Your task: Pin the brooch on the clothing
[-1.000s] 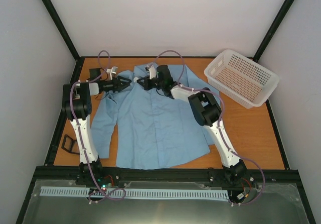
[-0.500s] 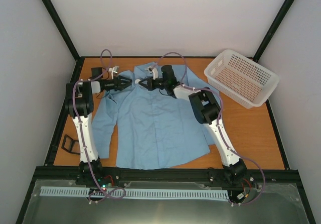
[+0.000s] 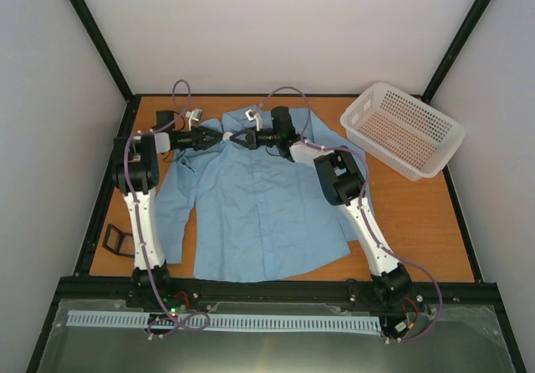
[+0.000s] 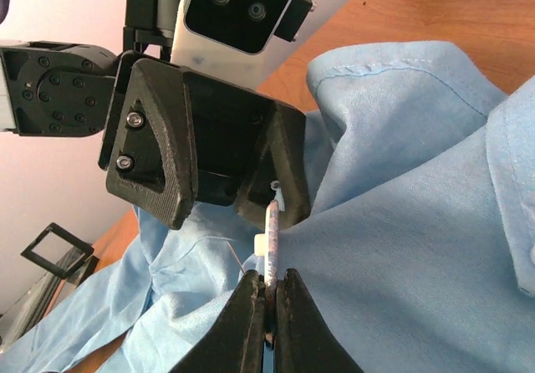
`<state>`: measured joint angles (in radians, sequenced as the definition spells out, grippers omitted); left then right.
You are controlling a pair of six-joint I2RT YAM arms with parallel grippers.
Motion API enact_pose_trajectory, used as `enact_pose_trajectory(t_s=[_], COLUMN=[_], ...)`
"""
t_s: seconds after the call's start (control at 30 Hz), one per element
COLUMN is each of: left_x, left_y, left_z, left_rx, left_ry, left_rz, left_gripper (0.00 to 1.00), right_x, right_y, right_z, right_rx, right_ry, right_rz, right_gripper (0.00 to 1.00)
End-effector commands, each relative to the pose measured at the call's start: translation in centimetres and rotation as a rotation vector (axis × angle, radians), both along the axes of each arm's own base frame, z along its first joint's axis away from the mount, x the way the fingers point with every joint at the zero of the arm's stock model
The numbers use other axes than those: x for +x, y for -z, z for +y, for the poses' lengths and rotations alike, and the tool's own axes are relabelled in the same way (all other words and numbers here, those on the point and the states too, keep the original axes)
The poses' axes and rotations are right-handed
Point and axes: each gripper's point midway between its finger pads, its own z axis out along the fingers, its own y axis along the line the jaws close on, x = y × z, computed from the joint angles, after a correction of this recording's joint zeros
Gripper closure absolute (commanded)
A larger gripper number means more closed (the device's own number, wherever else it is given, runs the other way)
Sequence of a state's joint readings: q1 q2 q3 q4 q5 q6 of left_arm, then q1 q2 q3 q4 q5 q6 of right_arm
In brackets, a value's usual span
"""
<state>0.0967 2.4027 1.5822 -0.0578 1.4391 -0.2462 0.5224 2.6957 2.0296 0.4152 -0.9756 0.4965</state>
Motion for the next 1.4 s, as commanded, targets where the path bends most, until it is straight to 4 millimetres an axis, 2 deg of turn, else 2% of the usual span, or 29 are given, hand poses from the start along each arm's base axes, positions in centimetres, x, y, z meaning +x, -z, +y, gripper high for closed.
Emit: enact_pose_trajectory(t_s=[0.0, 0.07, 0.13, 0.3, 0.43, 0.57, 0.67, 0.8, 0.87, 0.97, 1.2, 1.37], left_x=[-0.6, -0.5, -0.6, -0.8, -0.8, -0.6, -0.7, -0.6, -0.7, -0.8, -0.6, -0.8], left_y=[-0.9, -0.9, -1.0, -0.6, -0.1, 0.0, -0.1, -0.4, -0.4, 0.0, 0.2, -0.4], left_z=[-0.8, -0.8, -0.9, -1.2, -1.4, -1.4, -1.4, -1.4, -1.4, -1.3, -0.8, -0.8], left_rx=[-0.066, -0.066, -0.068, -0.075, -0.076, -0.074, -0.075, -0.065, -0.06, -0.056, -0.005, 0.025], left_ry=[0.076, 0.078, 0.08, 0.09, 0.091, 0.089, 0.091, 0.084, 0.081, 0.073, 0.023, -0.002], left_rz=[-0.055, -0.057, -0.058, -0.039, -0.015, -0.014, -0.021, -0.034, -0.035, -0.025, -0.033, -0.076], left_gripper=[0.58, 0.66, 0.69, 0.67, 0.62, 0.8, 0.86, 0.93, 0.99, 0.99, 0.99, 0.99], right_x=[-0.1, 0.1, 0.2, 0.1, 0.1, 0.2, 0.2, 0.1, 0.2, 0.3, -0.7, -0.6], right_y=[-0.5, -0.3, -0.2, -0.1, 0.1, 0.1, 0.1, 0.4, 0.4, 0.4, -0.1, 0.1], right_z=[0.0, 0.0, -0.1, -0.1, -0.1, -0.2, -0.3, -0.4, -0.4, -0.6, -1.3, -1.1], right_rx=[0.038, 0.041, 0.043, 0.045, 0.041, 0.04, 0.041, 0.037, 0.029, 0.03, 0.064, 0.069], right_ry=[-0.042, -0.036, -0.034, -0.042, -0.059, -0.058, -0.064, -0.059, -0.046, -0.027, -0.017, -0.02], right_rz=[0.005, 0.015, 0.025, 0.032, 0.04, 0.042, 0.048, 0.065, 0.071, 0.08, 0.099, 0.11], right_gripper=[0.97, 0.97, 0.97, 0.97, 0.98, 0.97, 0.97, 0.91, 0.84, 0.73, 0.58, 0.57])
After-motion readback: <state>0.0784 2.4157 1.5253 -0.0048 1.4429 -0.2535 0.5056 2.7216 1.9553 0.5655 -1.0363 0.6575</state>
